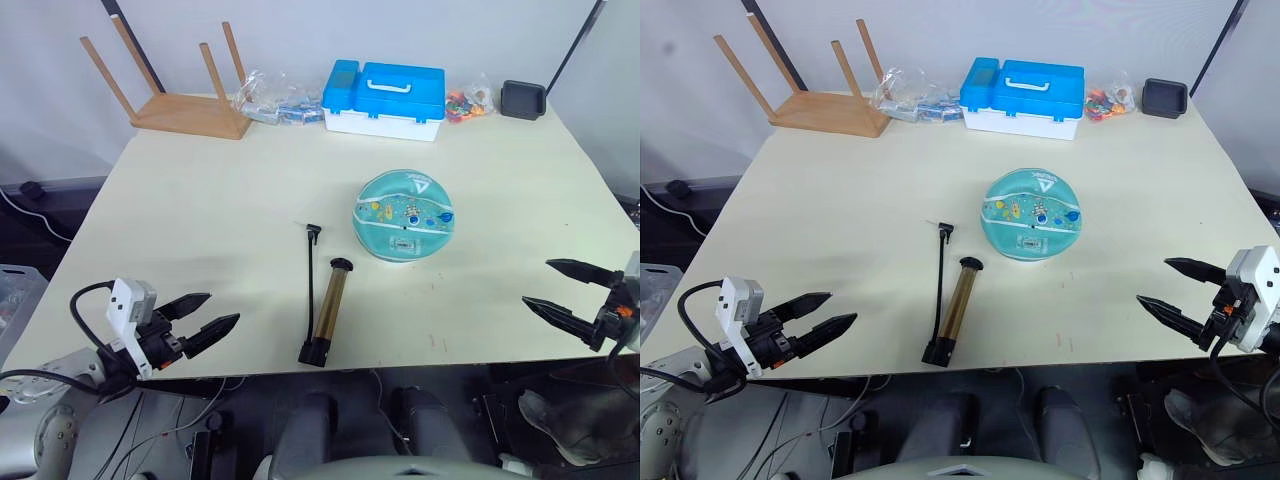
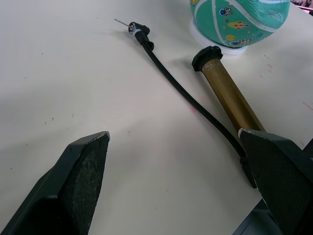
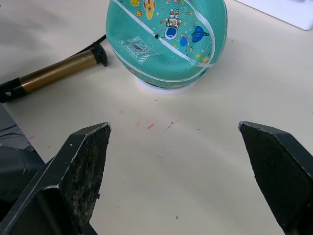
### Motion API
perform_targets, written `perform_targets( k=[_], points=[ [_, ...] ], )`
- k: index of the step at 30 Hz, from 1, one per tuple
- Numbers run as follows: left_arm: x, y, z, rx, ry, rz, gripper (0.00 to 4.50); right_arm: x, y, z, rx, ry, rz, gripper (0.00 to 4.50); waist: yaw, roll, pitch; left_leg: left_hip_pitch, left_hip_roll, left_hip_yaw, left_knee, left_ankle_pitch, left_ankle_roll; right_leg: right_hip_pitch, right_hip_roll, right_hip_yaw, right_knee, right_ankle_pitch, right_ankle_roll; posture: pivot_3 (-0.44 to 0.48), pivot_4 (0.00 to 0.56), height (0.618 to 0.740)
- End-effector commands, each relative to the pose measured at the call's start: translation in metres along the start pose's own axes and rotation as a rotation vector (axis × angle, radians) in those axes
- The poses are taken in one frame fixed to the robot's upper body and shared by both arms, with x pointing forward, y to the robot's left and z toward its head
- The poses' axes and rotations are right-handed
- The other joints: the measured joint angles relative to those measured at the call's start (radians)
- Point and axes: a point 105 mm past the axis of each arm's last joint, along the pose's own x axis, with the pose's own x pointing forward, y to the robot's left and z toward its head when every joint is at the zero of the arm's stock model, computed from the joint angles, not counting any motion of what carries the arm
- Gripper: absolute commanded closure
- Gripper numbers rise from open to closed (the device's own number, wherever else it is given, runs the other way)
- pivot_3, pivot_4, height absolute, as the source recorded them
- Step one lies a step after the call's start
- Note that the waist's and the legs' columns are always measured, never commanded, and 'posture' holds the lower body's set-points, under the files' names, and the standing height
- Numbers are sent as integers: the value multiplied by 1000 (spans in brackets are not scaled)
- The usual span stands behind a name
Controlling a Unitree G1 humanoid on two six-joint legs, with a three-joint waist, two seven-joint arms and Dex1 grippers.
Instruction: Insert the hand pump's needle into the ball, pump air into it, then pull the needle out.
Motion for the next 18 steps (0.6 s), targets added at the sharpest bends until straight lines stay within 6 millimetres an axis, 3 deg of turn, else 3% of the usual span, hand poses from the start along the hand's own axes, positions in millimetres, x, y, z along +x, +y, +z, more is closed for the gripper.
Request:
perform_targets(
  k=[1, 6, 12, 18],
  points=[
    [-1, 0, 10, 37, -28, 0, 0, 3, 3, 8, -33, -35, 19, 117, 0, 0, 0, 0, 0, 0, 0, 0, 0, 0, 0, 0, 0, 0, 0, 0, 150, 740],
    [6, -3, 23, 90, -1, -19, 0, 15, 17, 29, -122, -128, 83, 117, 0, 0, 0, 0, 0, 0, 0, 0, 0, 0, 0, 0, 0, 0, 0, 0, 150, 740],
    [18, -12, 40, 140, 78, -59, 0, 16, 31, 51, -137, -140, 216, 117, 1, 0, 0, 0, 0, 0, 0, 0, 0, 0, 0, 0, 0, 3, 4, 0, 150, 740],
    [43, -2, 58, 64, 192, 109, 0, 11, 32, 66, -142, -139, 280, 117, 5, 0, 0, 0, 0, -2, 0, 0, 0, 1, 0, -1, 0, 3, 4, 0, 150, 740]
  ],
)
